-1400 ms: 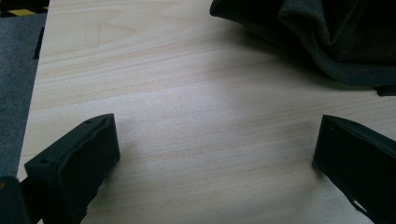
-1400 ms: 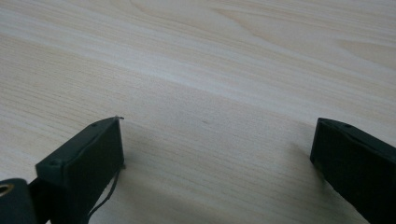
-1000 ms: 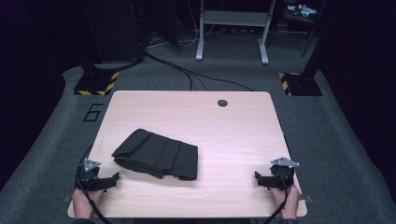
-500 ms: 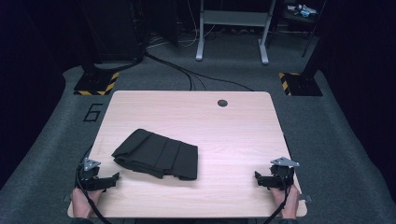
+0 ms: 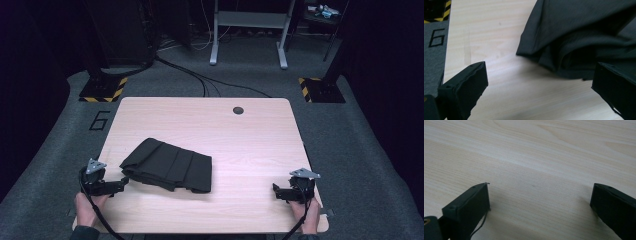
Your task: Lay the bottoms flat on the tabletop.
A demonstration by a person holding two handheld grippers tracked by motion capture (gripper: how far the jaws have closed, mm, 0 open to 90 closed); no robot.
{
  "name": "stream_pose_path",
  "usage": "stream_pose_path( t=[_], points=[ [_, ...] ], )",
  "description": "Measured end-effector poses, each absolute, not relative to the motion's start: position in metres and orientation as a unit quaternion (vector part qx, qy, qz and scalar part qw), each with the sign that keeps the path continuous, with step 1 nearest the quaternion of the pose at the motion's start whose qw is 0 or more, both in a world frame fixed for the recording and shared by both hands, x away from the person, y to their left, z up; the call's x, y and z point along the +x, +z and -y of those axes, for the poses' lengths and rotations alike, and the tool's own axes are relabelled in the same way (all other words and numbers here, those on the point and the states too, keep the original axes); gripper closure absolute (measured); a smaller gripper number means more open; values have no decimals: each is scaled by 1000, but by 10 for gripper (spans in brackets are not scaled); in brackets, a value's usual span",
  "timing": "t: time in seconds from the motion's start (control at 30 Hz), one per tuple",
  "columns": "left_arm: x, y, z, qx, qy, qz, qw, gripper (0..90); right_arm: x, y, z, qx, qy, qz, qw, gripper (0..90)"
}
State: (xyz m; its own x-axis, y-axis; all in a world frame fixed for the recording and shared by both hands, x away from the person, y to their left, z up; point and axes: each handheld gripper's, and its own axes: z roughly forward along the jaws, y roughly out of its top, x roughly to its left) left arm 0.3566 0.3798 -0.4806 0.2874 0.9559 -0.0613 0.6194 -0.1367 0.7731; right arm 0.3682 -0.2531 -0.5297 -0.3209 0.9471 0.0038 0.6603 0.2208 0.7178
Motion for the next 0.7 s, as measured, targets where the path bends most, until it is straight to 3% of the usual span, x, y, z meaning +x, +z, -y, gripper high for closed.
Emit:
stream_pose_path(
  t=[0.4,0.7],
  points=[
    [390,-442,-357,740,247,-508,365,0,368,-530,253,536,317,-749,228,18],
    [432,-460,-342,763,202,-512,339,0,368,-530,254,536,317,-749,228,18]
  ],
)
